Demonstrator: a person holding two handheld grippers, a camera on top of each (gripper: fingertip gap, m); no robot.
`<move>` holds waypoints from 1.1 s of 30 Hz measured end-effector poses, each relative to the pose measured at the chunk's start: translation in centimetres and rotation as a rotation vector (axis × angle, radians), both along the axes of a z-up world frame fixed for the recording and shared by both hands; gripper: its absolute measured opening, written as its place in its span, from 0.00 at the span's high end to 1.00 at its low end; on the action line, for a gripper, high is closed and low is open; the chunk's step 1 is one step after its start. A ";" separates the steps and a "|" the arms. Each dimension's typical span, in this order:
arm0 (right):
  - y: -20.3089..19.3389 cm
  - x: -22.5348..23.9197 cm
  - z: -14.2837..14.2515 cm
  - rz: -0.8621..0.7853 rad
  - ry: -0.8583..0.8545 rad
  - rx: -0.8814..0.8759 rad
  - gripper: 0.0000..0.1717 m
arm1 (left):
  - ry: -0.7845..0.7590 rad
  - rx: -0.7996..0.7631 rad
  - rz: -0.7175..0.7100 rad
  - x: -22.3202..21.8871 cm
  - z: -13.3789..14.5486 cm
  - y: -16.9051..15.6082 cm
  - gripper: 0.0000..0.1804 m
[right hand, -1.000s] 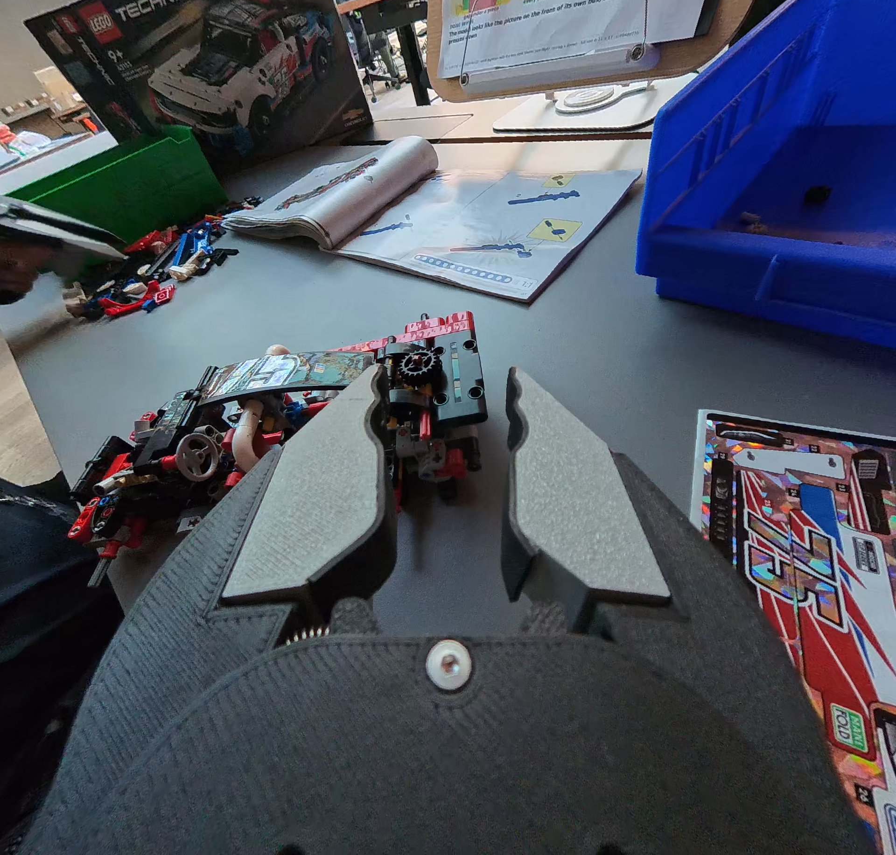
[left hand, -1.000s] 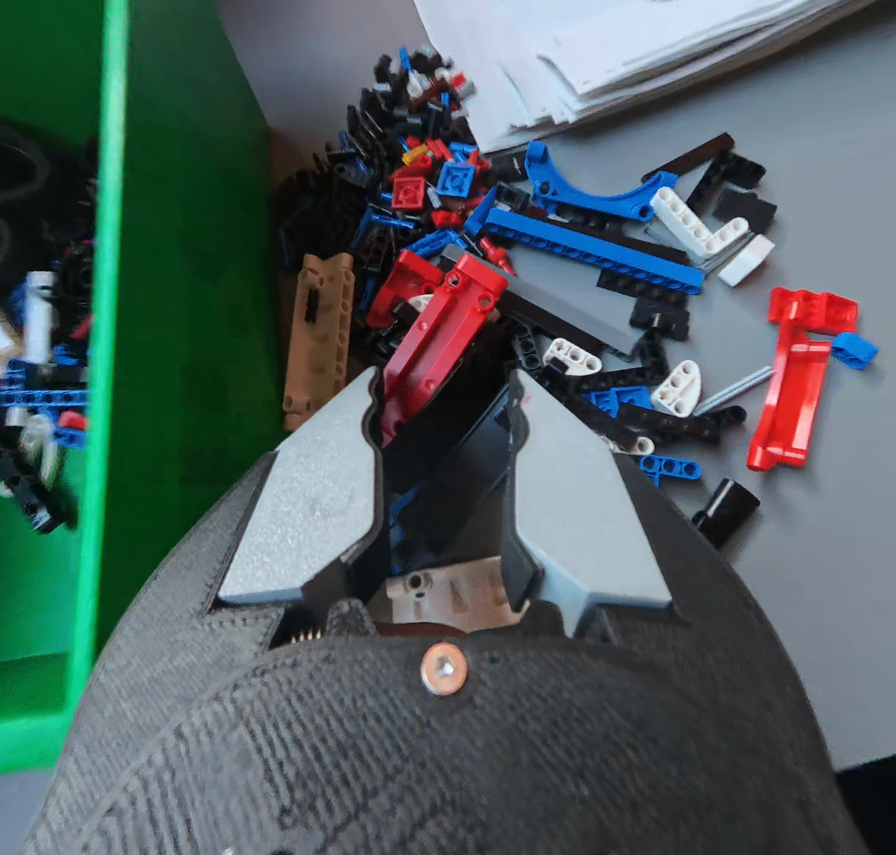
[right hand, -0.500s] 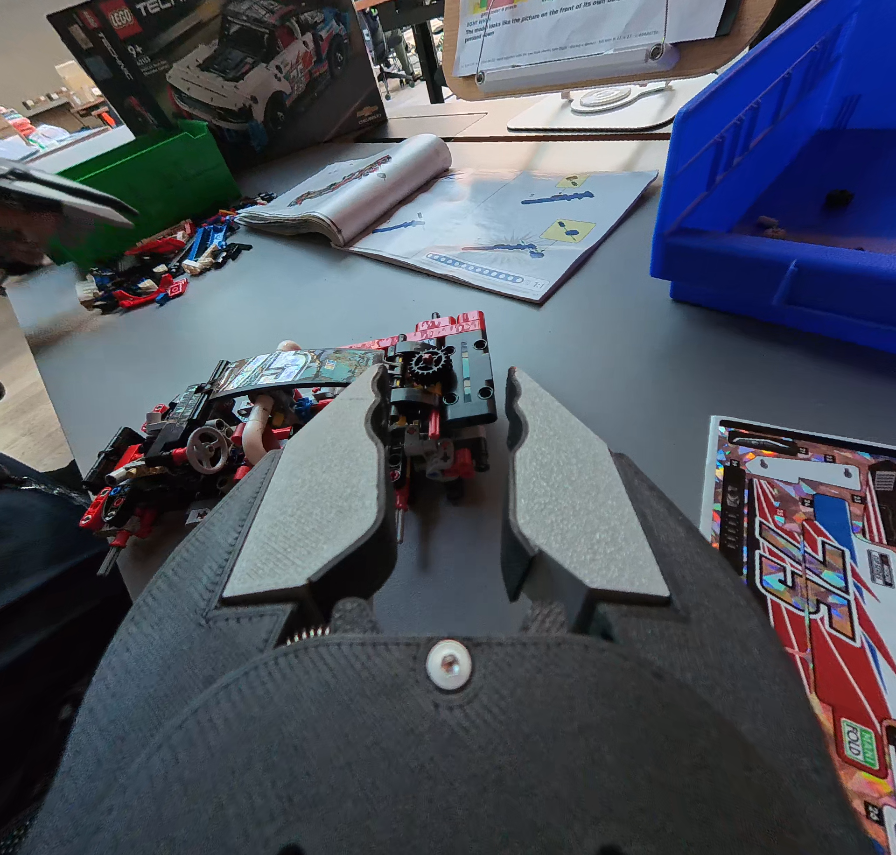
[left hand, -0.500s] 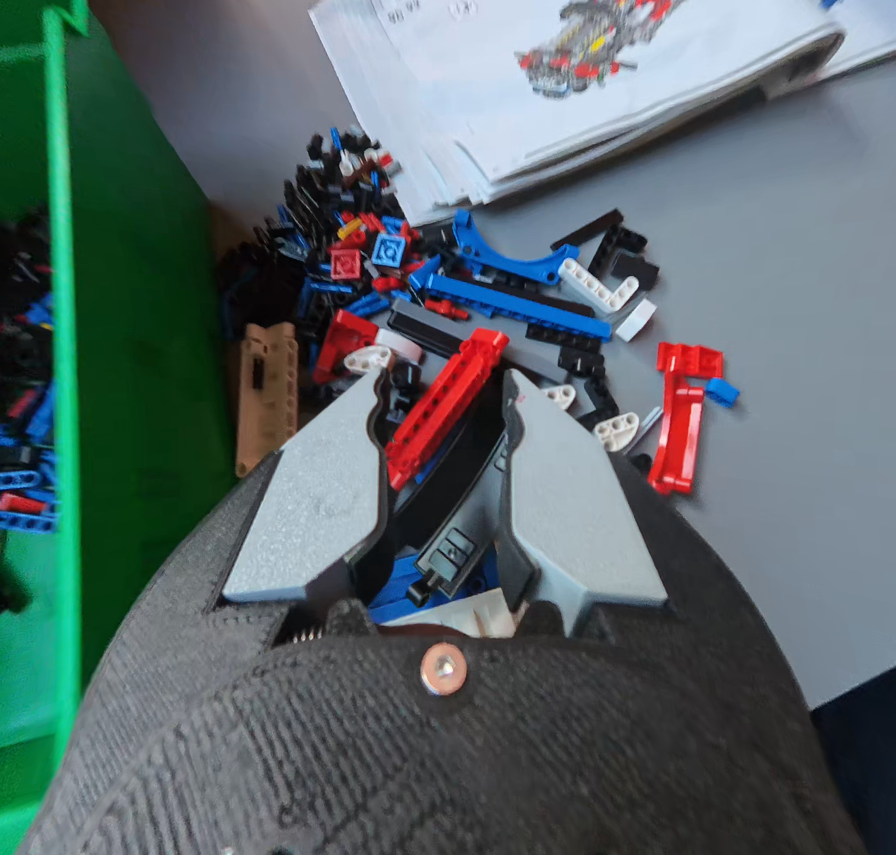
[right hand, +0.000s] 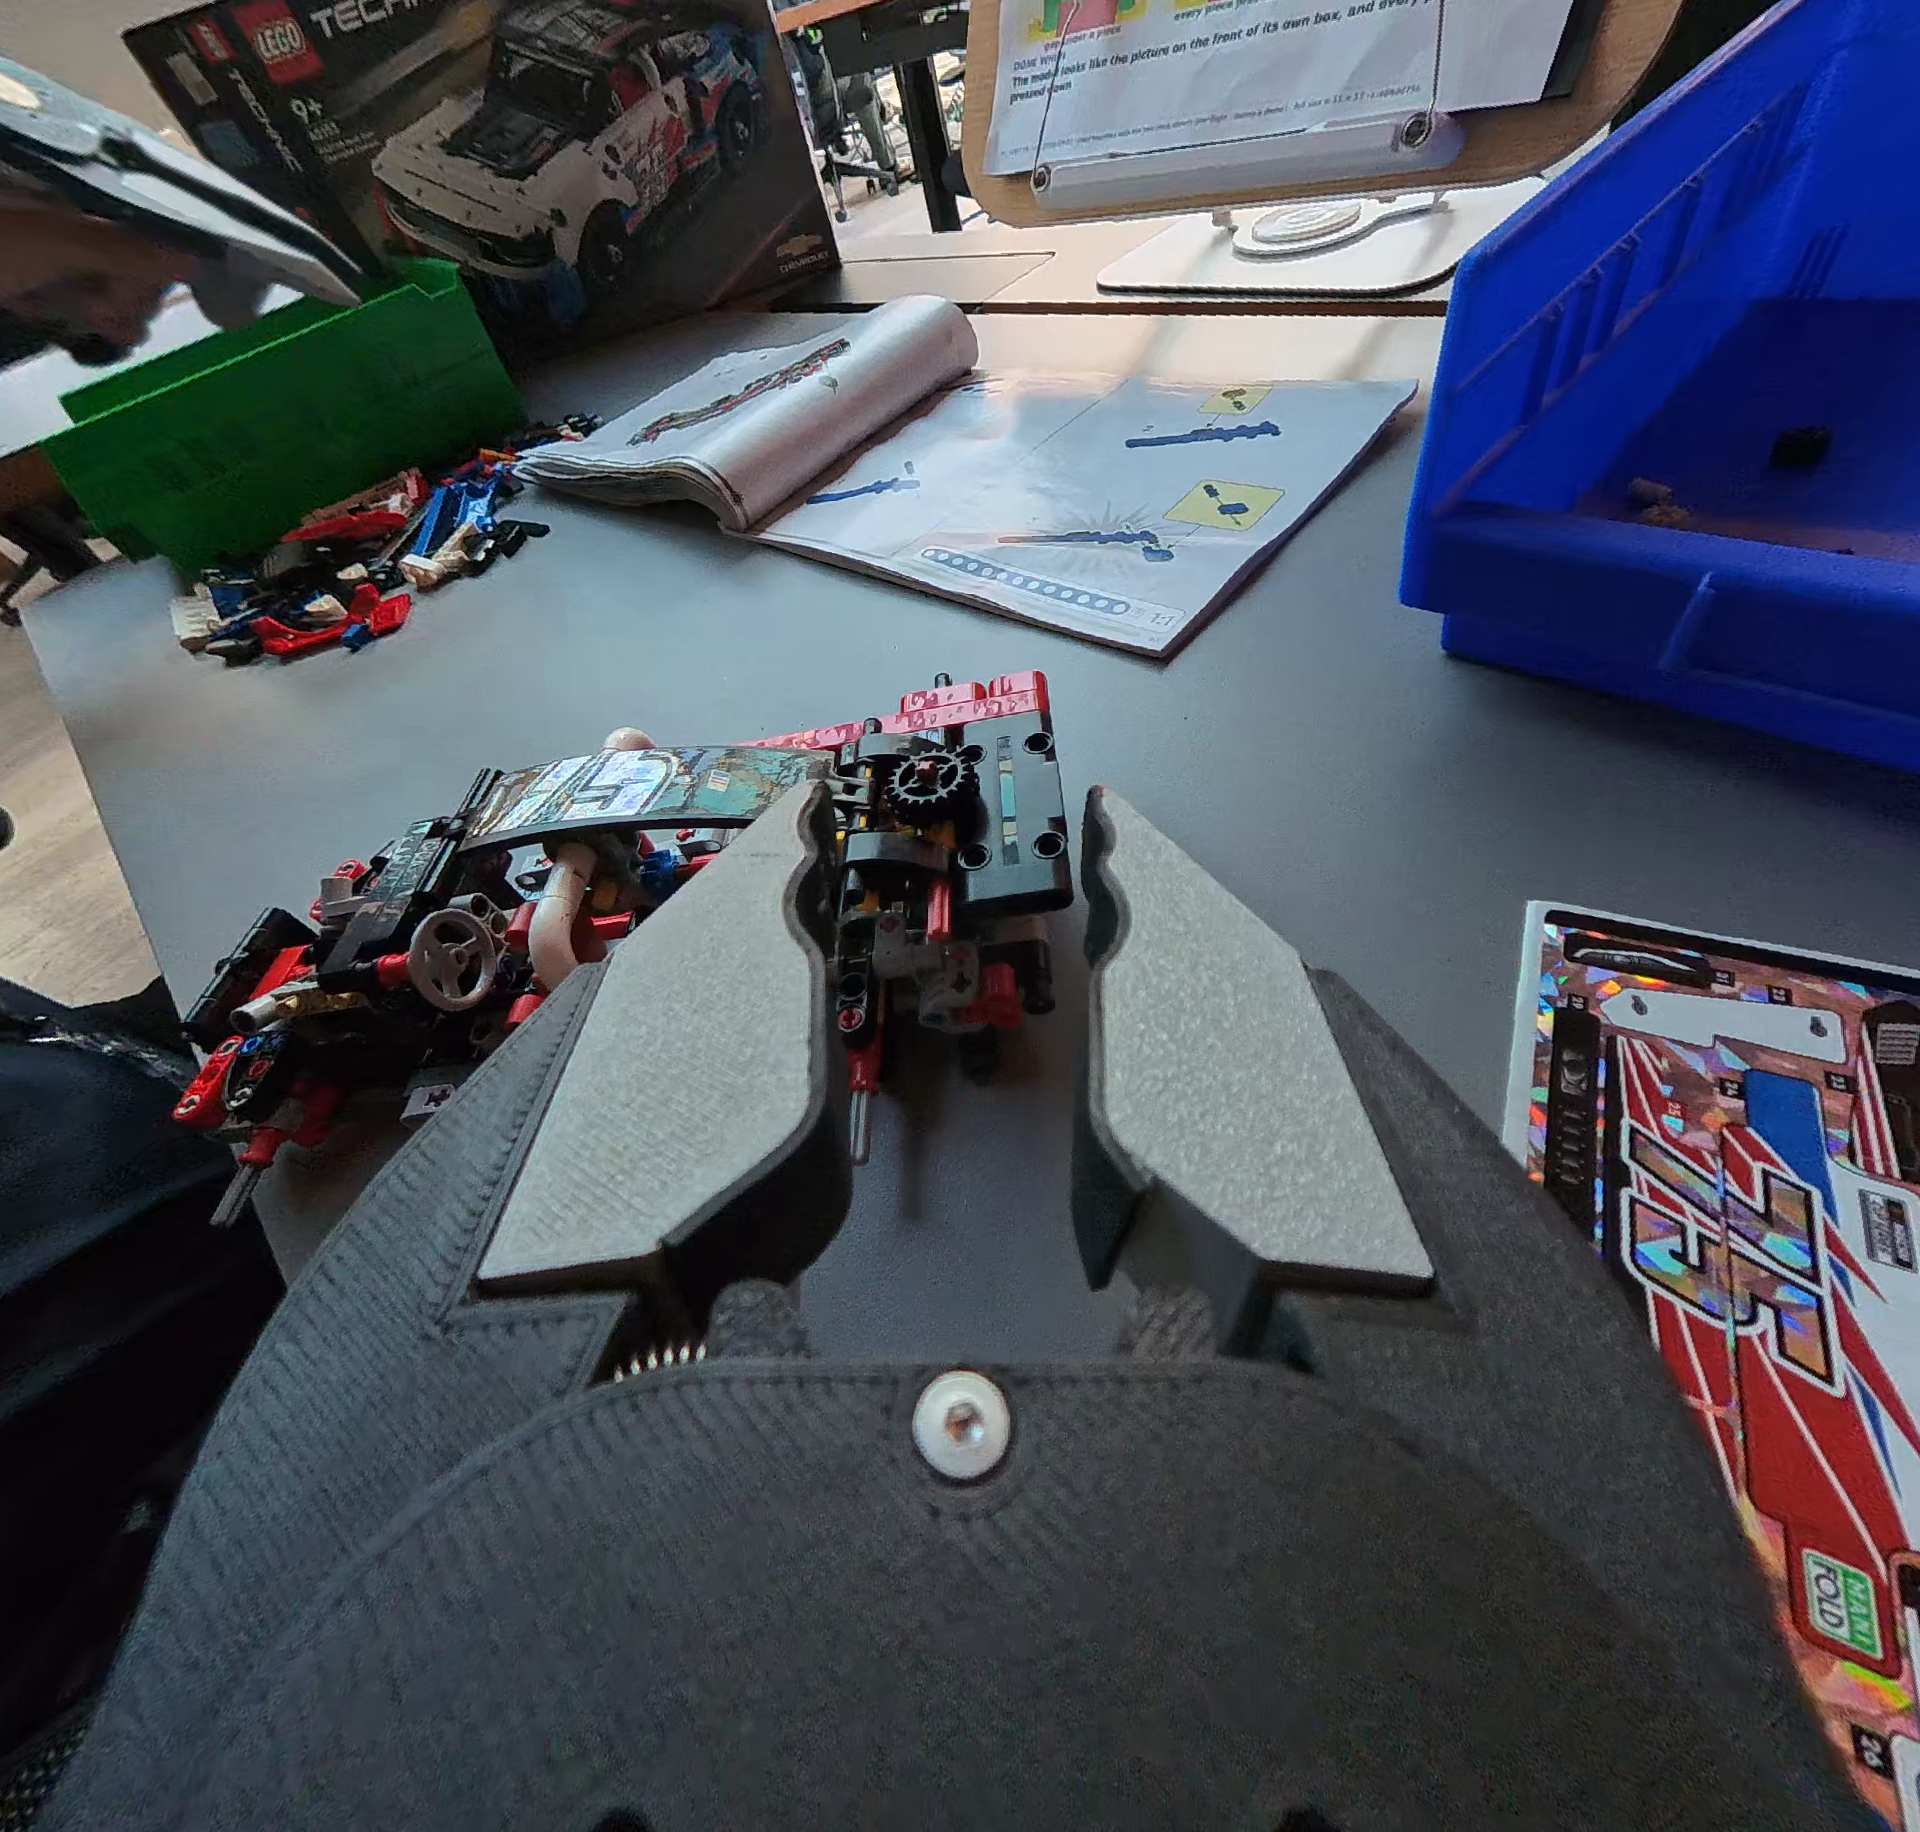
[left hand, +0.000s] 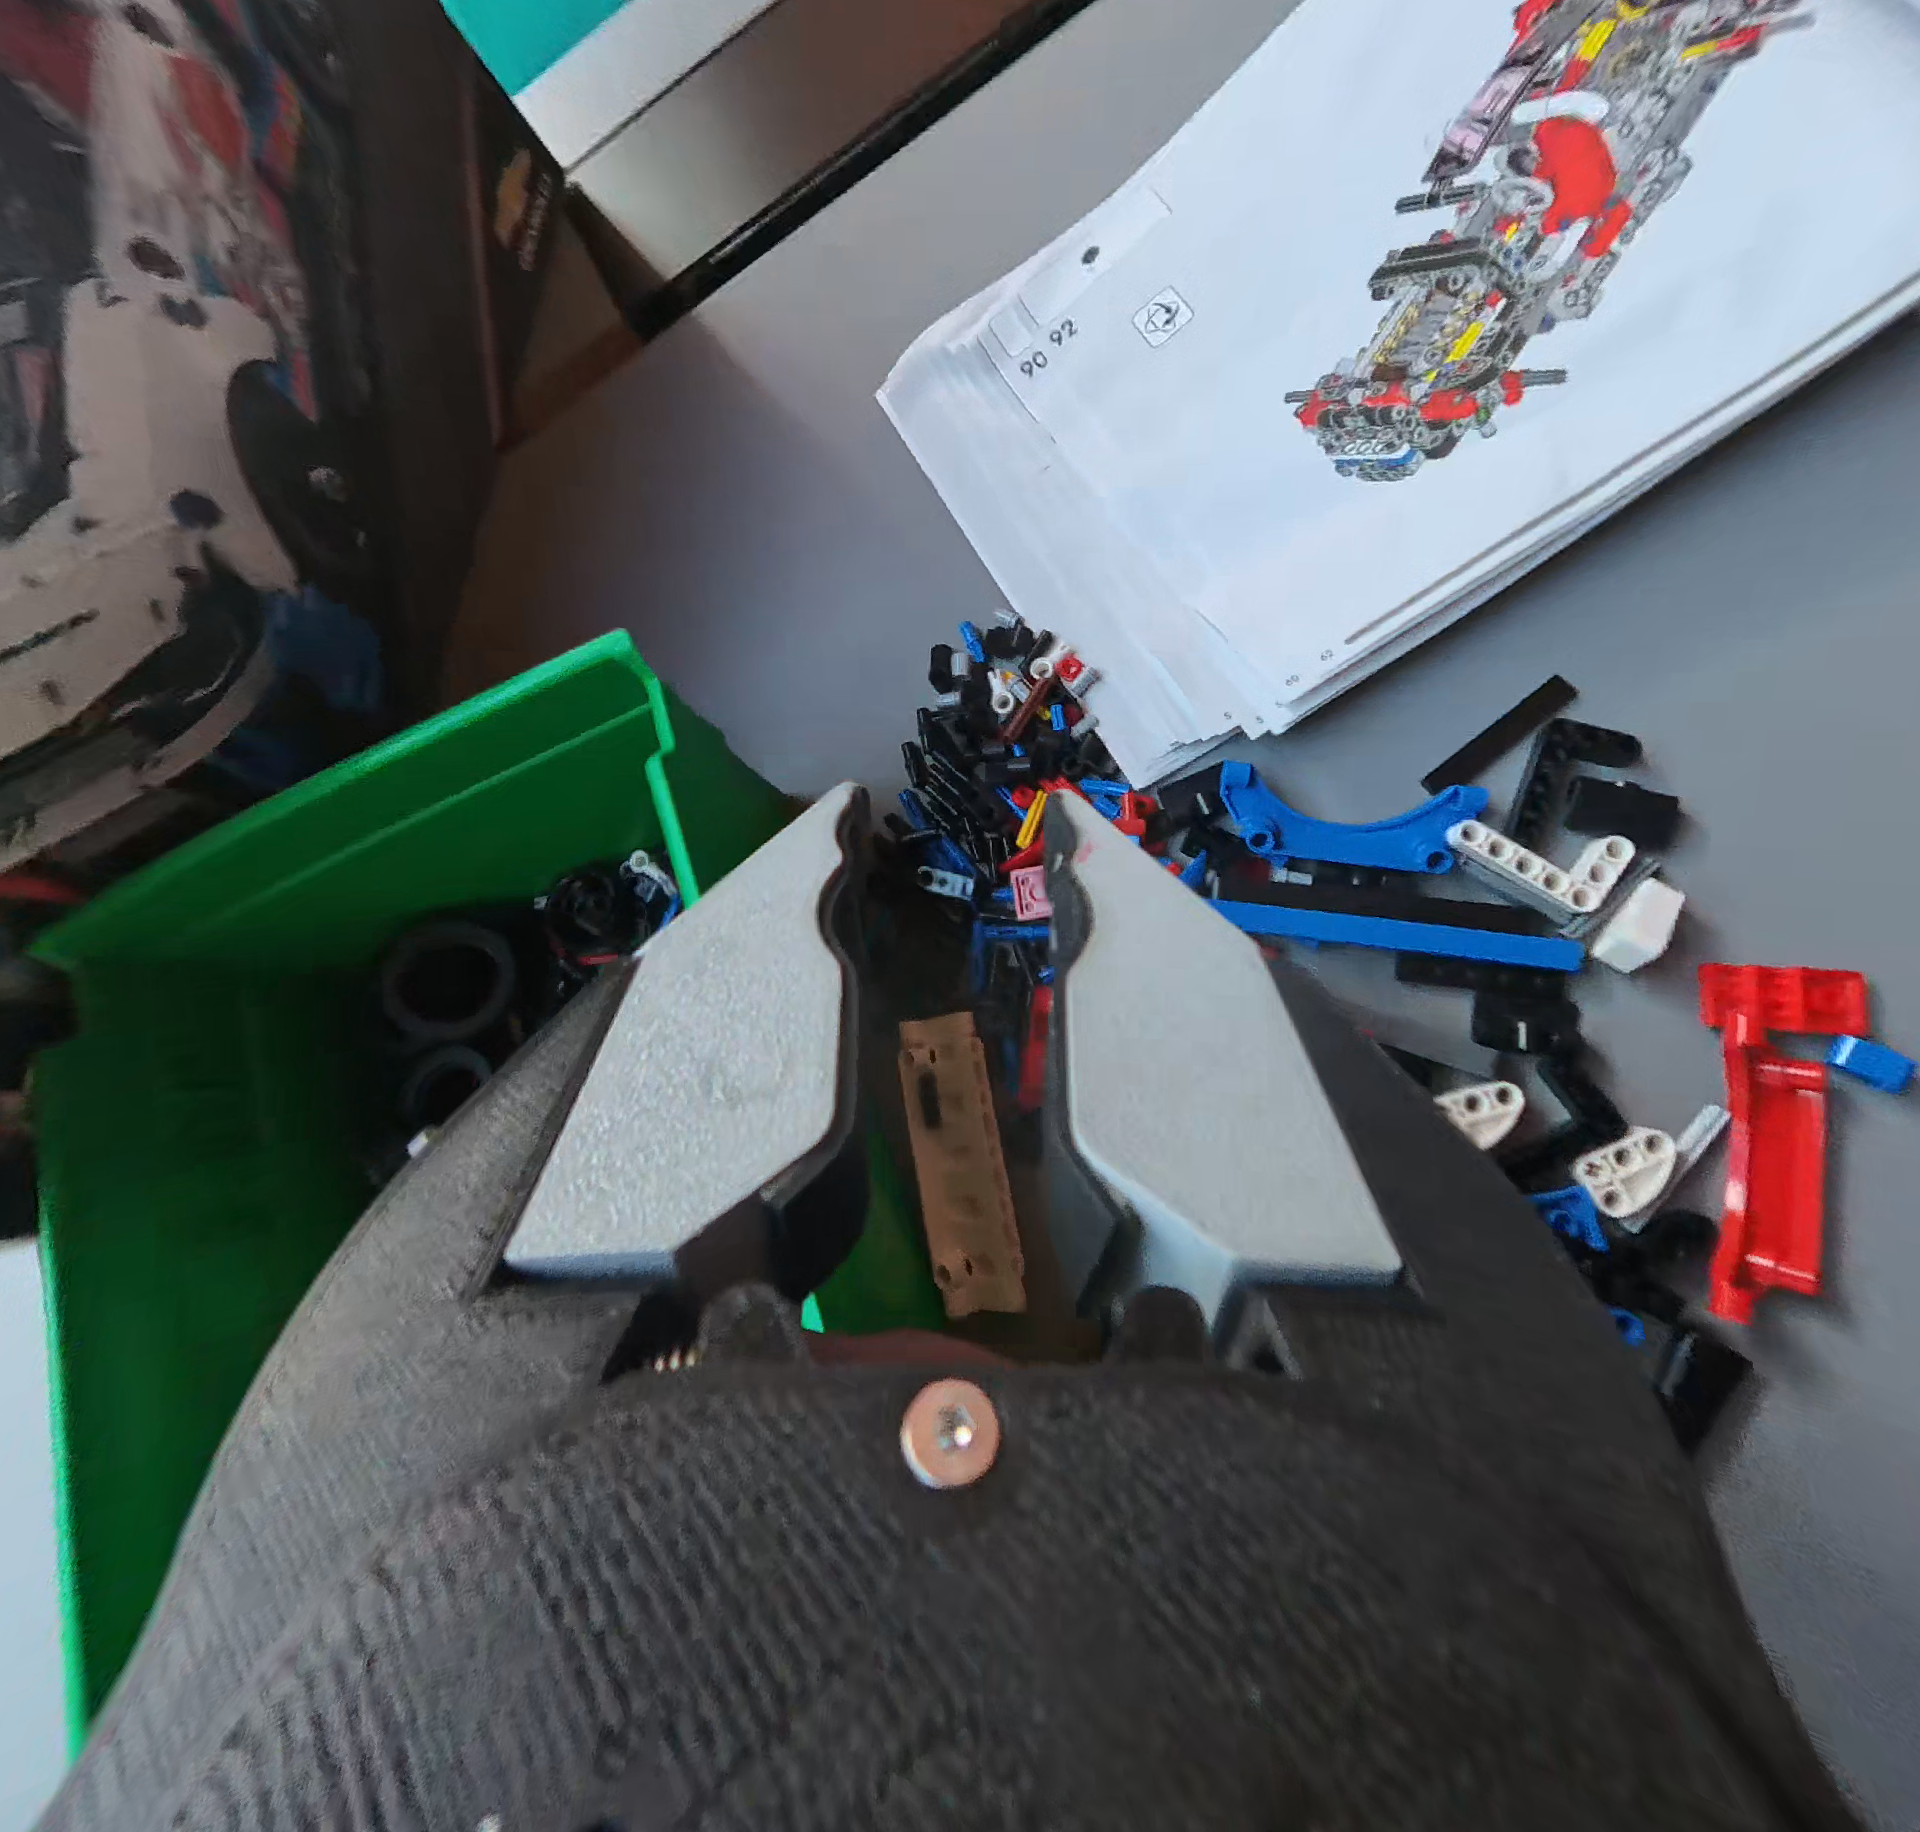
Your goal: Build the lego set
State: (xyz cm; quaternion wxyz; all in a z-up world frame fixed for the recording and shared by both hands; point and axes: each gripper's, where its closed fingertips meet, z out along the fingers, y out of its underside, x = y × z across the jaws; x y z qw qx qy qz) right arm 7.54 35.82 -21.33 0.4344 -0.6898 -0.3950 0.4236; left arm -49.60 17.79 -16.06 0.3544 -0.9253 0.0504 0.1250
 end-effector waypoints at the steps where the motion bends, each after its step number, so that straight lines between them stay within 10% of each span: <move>1: 0.0 0.0 0.0 0.000 0.000 0.002 0.74 | 0.004 -0.021 -0.011 -0.2 -0.3 0.7 0.85; 20: 0.0 0.0 0.0 0.001 0.006 0.000 0.74 | 0.098 -0.594 -0.074 -2.3 -8.9 4.3 0.84; 27: 0.0 0.5 1.3 -0.011 0.069 0.055 0.66 | 0.106 -0.296 -0.072 -0.8 -4.5 6.7 0.69; 33: 3.5 2.7 0.9 -0.225 0.063 0.021 0.58 | -0.086 0.259 -0.162 4.2 2.8 5.5 0.68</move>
